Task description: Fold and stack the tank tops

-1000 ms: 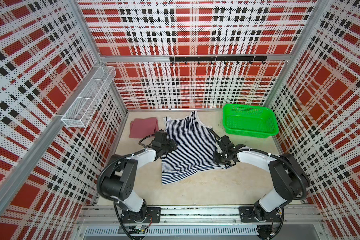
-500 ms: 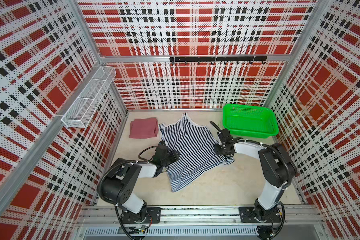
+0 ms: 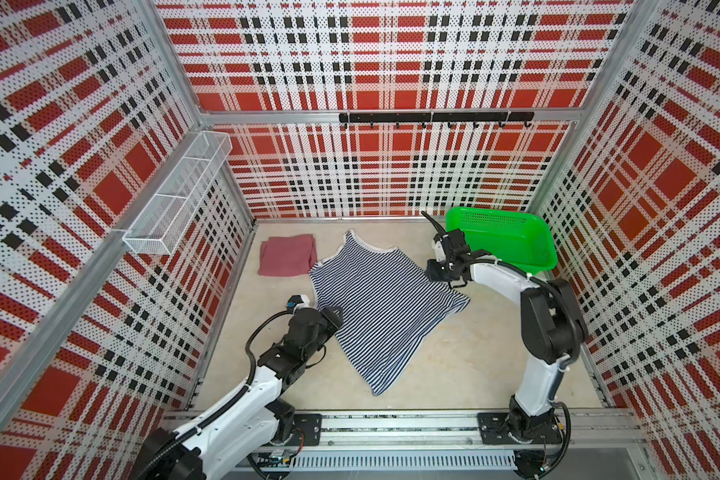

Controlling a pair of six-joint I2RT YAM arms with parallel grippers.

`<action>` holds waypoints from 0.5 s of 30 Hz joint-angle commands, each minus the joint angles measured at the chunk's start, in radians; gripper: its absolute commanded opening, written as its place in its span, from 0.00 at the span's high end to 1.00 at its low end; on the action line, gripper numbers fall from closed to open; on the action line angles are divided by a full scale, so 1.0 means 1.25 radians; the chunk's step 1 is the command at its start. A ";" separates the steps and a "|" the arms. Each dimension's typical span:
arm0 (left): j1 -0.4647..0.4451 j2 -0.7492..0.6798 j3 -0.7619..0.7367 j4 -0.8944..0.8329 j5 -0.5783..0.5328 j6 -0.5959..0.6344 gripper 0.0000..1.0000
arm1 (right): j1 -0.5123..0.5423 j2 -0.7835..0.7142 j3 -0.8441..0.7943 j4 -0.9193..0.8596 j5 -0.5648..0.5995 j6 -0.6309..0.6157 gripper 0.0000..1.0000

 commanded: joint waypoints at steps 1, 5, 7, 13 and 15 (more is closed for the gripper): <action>0.036 0.134 0.103 -0.031 0.033 0.147 0.45 | 0.016 -0.119 -0.086 -0.100 0.033 0.006 0.75; 0.051 0.377 0.290 -0.016 0.070 0.288 0.44 | 0.080 -0.217 -0.192 -0.140 0.069 0.056 0.87; 0.061 0.484 0.369 0.003 0.108 0.327 0.44 | 0.122 -0.240 -0.227 -0.139 0.062 0.090 0.89; 0.088 0.727 0.554 0.025 0.155 0.392 0.44 | 0.234 -0.224 -0.262 -0.130 0.068 0.164 0.88; 0.098 0.777 0.582 0.032 0.162 0.396 0.45 | 0.255 -0.207 -0.265 -0.127 0.070 0.189 0.88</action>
